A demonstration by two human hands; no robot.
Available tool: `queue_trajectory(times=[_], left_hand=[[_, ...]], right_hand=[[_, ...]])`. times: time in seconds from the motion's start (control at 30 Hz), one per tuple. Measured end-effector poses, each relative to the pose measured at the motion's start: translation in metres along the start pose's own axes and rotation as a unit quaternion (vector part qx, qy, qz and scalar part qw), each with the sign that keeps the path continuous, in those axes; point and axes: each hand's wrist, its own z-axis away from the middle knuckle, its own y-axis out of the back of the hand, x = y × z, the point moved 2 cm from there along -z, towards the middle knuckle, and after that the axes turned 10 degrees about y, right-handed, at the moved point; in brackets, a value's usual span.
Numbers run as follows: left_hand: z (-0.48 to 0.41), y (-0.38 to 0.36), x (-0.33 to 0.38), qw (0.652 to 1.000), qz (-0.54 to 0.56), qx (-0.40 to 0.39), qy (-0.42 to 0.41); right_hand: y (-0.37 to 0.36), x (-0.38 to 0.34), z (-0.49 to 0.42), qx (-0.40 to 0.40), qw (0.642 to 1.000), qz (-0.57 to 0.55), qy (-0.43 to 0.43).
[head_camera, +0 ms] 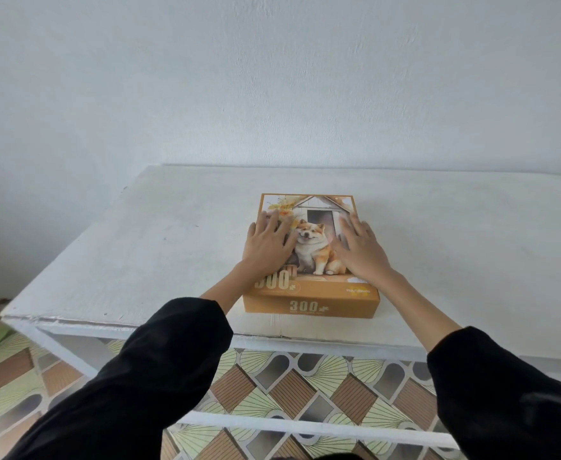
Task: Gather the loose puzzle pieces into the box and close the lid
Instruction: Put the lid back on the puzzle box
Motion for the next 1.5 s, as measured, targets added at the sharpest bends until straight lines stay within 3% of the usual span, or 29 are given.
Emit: queue_trajectory(times=[0.13, 0.2, 0.43, 0.87, 1.5], left_hand=[[0.034, -0.005, 0.005, 0.997, -0.025, 0.004, -0.067], [0.05, -0.004, 0.003, 0.996, 0.012, 0.01, -0.083], [0.059, 0.004, 0.008, 0.991, 0.065, 0.081, -0.089], [-0.042, 0.001, 0.006, 0.991, 0.055, 0.088, -0.082], [-0.156, -0.011, 0.007, 0.989, 0.062, 0.098, -0.09]], right_hand=[[-0.006, -0.008, 0.027, 0.021, 0.998, 0.02, 0.062], [-0.01, -0.011, 0.042, 0.039, 0.996, -0.001, 0.077], [-0.008, -0.018, 0.052, 0.149, 0.986, -0.036, 0.066], [-0.005, 0.009, -0.039, 0.185, 0.981, -0.016, 0.047], [-0.003, 0.053, -0.15, 0.165, 0.985, 0.01, 0.047]])
